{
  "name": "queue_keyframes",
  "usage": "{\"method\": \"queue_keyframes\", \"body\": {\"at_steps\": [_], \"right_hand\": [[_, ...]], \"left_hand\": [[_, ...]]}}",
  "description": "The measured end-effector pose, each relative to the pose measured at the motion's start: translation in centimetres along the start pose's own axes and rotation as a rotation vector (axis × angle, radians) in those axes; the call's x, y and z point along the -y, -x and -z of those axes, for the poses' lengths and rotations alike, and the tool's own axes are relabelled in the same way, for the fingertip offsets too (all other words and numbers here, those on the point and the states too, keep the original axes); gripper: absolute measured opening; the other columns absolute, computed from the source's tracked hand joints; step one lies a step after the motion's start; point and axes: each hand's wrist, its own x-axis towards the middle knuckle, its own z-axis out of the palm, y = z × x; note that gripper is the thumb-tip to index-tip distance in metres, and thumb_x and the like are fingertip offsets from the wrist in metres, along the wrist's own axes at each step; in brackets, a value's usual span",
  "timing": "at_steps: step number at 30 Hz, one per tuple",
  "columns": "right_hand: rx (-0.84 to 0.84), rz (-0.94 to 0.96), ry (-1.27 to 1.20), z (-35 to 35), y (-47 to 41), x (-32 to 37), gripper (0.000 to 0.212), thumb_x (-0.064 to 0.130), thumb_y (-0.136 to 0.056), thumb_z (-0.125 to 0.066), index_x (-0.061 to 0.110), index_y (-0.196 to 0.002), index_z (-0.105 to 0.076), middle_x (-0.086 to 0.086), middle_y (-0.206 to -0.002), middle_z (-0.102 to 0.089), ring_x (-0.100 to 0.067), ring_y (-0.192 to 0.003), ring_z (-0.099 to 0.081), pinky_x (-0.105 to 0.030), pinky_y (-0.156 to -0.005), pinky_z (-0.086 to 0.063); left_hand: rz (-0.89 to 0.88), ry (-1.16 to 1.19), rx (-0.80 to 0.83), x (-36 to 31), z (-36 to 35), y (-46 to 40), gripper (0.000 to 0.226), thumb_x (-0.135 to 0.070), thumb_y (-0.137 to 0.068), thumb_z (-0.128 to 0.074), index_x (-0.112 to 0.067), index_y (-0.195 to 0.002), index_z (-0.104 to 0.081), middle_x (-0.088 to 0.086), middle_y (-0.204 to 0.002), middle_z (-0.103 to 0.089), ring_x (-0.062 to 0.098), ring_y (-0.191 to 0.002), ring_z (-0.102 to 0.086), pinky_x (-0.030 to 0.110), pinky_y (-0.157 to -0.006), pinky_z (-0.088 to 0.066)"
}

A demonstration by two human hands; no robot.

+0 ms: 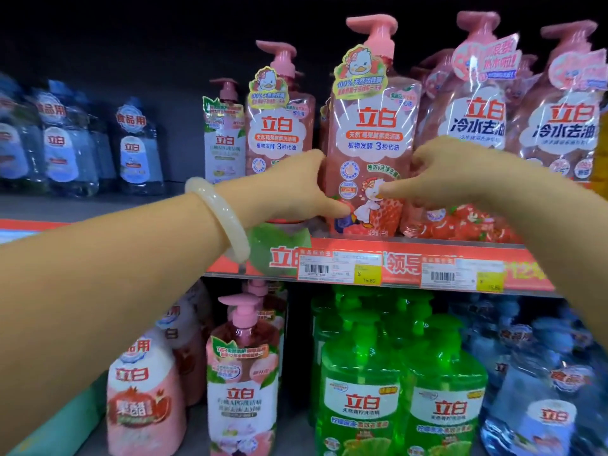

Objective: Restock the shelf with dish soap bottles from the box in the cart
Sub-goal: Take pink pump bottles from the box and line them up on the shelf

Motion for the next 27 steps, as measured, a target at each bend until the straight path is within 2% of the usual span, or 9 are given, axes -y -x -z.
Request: {"method": "queue_keyframes", "body": {"at_steps": [1,2,5,7,11,16,19,23,27], "right_hand": [[-0.056,0.019,0.153,0.4,0.8,0.4,0.058,0.055,-0.078,-0.066,0.005,-0.106,-0.060,-0.012,-0.097,-0.065,-0.029,-0.085,-0.062,-0.034,-0.072,-0.049],[-0.133,0.054,0.269,0.7,1.7,1.0,0.058,0.053,-0.080,-0.064,0.003,-0.109,-0.059,-0.014,-0.102,-0.063,-0.031,-0.090,-0.059,-0.035,-0.074,-0.046],[-0.275,0.209,0.279,-0.2,4.1,4.4,0.053,0.047,-0.083,-0.064,0.006,-0.117,-0.057,-0.013,-0.114,-0.061,-0.034,-0.107,-0.054,-0.041,-0.089,-0.047],[-0.209,0.331,0.276,-2.2,5.0,7.5,0.049,0.045,-0.083,-0.064,0.010,-0.117,-0.056,-0.012,-0.115,-0.061,-0.033,-0.109,-0.054,-0.042,-0.091,-0.046],[-0.106,0.514,0.339,-8.0,6.6,14.6,0.041,0.034,-0.087,-0.062,0.012,-0.119,-0.050,-0.013,-0.122,-0.056,-0.033,-0.114,-0.053,-0.039,-0.085,-0.044],[0.086,0.670,0.262,-16.0,10.7,25.7,0.049,0.032,-0.087,-0.064,0.010,-0.126,-0.044,-0.014,-0.129,-0.051,-0.033,-0.119,-0.050,-0.038,-0.087,-0.043],[0.166,0.773,0.203,-20.5,14.5,33.2,0.043,0.031,-0.090,-0.059,0.009,-0.124,-0.045,-0.014,-0.128,-0.051,-0.033,-0.119,-0.050,-0.039,-0.087,-0.044],[0.245,0.934,0.150,-25.6,20.3,42.5,0.045,0.031,-0.088,-0.061,0.007,-0.124,-0.048,-0.017,-0.126,-0.055,-0.034,-0.117,-0.054,-0.039,-0.088,-0.046],[0.343,1.011,0.075,-29.2,26.3,50.2,0.046,0.026,-0.086,-0.064,0.008,-0.124,-0.048,-0.016,-0.128,-0.054,-0.035,-0.118,-0.054,-0.040,-0.089,-0.046]], "left_hand": [[-0.010,-0.058,-0.026,0.3,0.5,0.4,0.071,-0.039,-0.077,-0.074,-0.017,-0.135,-0.041,-0.002,-0.129,-0.053,0.016,-0.107,-0.054,0.025,-0.088,-0.041],[-0.020,-0.110,-0.046,0.4,1.0,1.0,0.072,-0.038,-0.078,-0.073,-0.015,-0.138,-0.039,0.000,-0.132,-0.051,0.018,-0.109,-0.053,0.024,-0.087,-0.039],[-0.026,-0.262,-0.058,2.0,2.1,3.4,0.074,-0.037,-0.077,-0.074,-0.013,-0.139,-0.040,0.007,-0.138,-0.049,0.024,-0.121,-0.050,0.028,-0.094,-0.042],[-0.023,-0.374,-0.045,3.6,2.6,5.6,0.072,-0.038,-0.076,-0.074,-0.012,-0.136,-0.044,0.010,-0.136,-0.051,0.028,-0.122,-0.050,0.035,-0.097,-0.043],[0.025,-0.565,-0.018,8.5,4.7,11.4,0.068,-0.040,-0.076,-0.073,-0.011,-0.131,-0.046,0.013,-0.129,-0.052,0.032,-0.119,-0.049,0.043,-0.096,-0.043],[0.237,-0.744,0.082,17.6,9.2,22.6,0.061,-0.041,-0.076,-0.070,-0.012,-0.125,-0.047,0.012,-0.124,-0.051,0.032,-0.116,-0.049,0.043,-0.097,-0.043],[0.382,-0.828,0.146,23.1,12.2,30.7,0.061,-0.046,-0.078,-0.067,-0.010,-0.123,-0.046,0.012,-0.123,-0.050,0.031,-0.116,-0.048,0.041,-0.098,-0.042],[0.605,-0.854,0.194,28.4,16.0,41.2,0.065,-0.043,-0.079,-0.067,-0.008,-0.128,-0.043,0.013,-0.131,-0.044,0.032,-0.122,-0.045,0.040,-0.098,-0.041],[0.758,-0.869,0.254,32.2,19.6,49.9,0.068,-0.041,-0.079,-0.069,-0.009,-0.131,-0.040,0.014,-0.129,-0.044,0.033,-0.120,-0.045,0.040,-0.096,-0.041]]}}
